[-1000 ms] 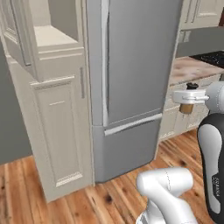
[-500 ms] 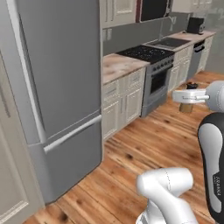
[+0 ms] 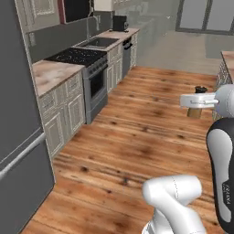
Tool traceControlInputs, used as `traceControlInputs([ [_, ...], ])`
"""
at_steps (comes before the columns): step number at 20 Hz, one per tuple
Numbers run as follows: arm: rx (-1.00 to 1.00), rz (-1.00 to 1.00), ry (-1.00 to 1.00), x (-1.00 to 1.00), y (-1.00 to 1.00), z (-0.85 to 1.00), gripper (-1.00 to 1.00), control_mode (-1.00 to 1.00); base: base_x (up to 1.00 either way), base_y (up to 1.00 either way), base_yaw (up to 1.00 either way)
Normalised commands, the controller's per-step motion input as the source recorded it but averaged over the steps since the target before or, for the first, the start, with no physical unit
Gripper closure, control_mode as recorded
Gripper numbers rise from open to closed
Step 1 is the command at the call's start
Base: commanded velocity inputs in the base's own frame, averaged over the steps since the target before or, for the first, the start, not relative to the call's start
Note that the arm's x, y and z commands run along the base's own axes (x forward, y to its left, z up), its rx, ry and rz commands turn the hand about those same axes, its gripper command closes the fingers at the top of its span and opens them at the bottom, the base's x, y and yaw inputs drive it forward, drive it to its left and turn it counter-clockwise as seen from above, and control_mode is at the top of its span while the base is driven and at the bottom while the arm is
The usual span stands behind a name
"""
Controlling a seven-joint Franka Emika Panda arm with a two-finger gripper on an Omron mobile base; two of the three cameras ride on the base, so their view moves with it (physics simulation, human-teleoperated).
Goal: Retrieve the shaker from the cabinet and place it next the steak on a plate on the dining table.
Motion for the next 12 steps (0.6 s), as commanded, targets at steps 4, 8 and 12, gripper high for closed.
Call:
traceControlInputs([
  [4,0.0,0.0,0.0,0.0,0.0,0.0,1.0,1.0,-0.24,-0.2,-0.57],
  [8,0.0,0.0,0.0,0.0,0.0,0.0,1.0,1.0,-0.17,-0.08,-0.49],
  [12,0.0,0.0,0.0,0.0,0.0,0.0,1.0,1.0,-0.05,-0.01,-0.36],
])
